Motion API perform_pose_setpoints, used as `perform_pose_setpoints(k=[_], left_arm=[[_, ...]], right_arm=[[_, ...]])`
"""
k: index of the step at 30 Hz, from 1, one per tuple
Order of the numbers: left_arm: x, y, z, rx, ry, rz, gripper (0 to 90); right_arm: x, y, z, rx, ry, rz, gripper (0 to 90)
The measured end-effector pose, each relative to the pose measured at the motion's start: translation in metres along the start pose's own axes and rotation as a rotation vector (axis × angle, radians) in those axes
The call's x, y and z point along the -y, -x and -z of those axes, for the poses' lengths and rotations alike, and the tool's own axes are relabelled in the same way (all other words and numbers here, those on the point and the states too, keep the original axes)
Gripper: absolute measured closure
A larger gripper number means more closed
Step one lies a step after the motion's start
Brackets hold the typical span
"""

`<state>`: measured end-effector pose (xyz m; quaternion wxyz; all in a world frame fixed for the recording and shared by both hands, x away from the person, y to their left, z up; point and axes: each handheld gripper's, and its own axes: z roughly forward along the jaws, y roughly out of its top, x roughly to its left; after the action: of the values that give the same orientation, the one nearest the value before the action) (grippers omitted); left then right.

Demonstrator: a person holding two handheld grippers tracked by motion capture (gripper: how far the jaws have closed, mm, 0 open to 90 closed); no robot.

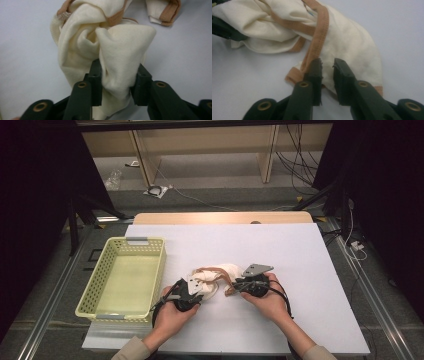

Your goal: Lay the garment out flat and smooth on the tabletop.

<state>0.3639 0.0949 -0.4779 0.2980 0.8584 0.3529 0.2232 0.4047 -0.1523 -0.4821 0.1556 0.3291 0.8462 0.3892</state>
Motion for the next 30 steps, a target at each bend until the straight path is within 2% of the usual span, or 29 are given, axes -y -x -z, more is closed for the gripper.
perform_pose_setpoints(k=[3,5,7,8,10,12,13,15,16,17,18,20,24,30], left_arm=[[0.0,-0.002,0.001,0.0,-0.001,-0.011,73.8],[0.0,-0.002,0.003,-0.001,0.005,-0.007,75.3],[-0.001,-0.004,0.006,0.003,0.008,-0.007,75.8],[-0.002,-0.005,0.007,0.004,0.011,-0.005,75.9],[-0.002,-0.006,0.008,0.007,0.014,-0.002,76.0],[-0.002,-0.006,0.009,0.011,0.014,0.0,76.2],[-0.002,-0.006,0.009,0.013,0.017,0.003,76.3],[-0.002,-0.006,0.01,0.014,0.017,-0.001,76.5],[-0.002,-0.006,0.011,0.015,0.016,-0.005,76.6],[-0.002,-0.006,0.012,0.016,0.014,-0.007,76.7],[-0.002,-0.007,0.012,0.019,0.013,-0.01,76.7],[-0.001,-0.007,0.014,0.018,0.013,-0.014,76.9],[-0.002,-0.007,0.019,0.034,0.007,-0.03,77.1],[0.0,-0.004,0.033,0.085,-0.013,-0.079,77.1]], right_arm=[[-0.002,0.0,-0.001,-0.009,-0.015,-0.005,90.0],[-0.003,0.0,-0.001,-0.004,-0.016,-0.005,90.0],[-0.005,0.0,0.001,-0.017,0.005,-0.015,90.0],[-0.007,0.0,0.004,-0.013,0.026,-0.015,85.4],[-0.008,0.001,0.009,-0.021,0.059,-0.032,70.8],[-0.01,0.0,0.012,-0.041,0.086,-0.038,62.2],[-0.01,-0.002,0.012,-0.056,0.084,-0.035,57.4],[-0.009,-0.006,0.01,-0.056,0.057,-0.01,52.2],[-0.008,-0.007,0.008,-0.063,0.045,0.001,52.3],[-0.007,-0.009,0.005,-0.065,0.024,0.009,58.3],[-0.007,-0.009,0.004,-0.058,0.019,0.016,69.0],[-0.008,-0.007,0.004,-0.04,0.016,0.001,85.2],[-0.015,-0.001,0.014,-0.031,0.041,-0.015,87.9],[-0.03,0.013,0.022,0.025,0.066,-0.025,88.1]])
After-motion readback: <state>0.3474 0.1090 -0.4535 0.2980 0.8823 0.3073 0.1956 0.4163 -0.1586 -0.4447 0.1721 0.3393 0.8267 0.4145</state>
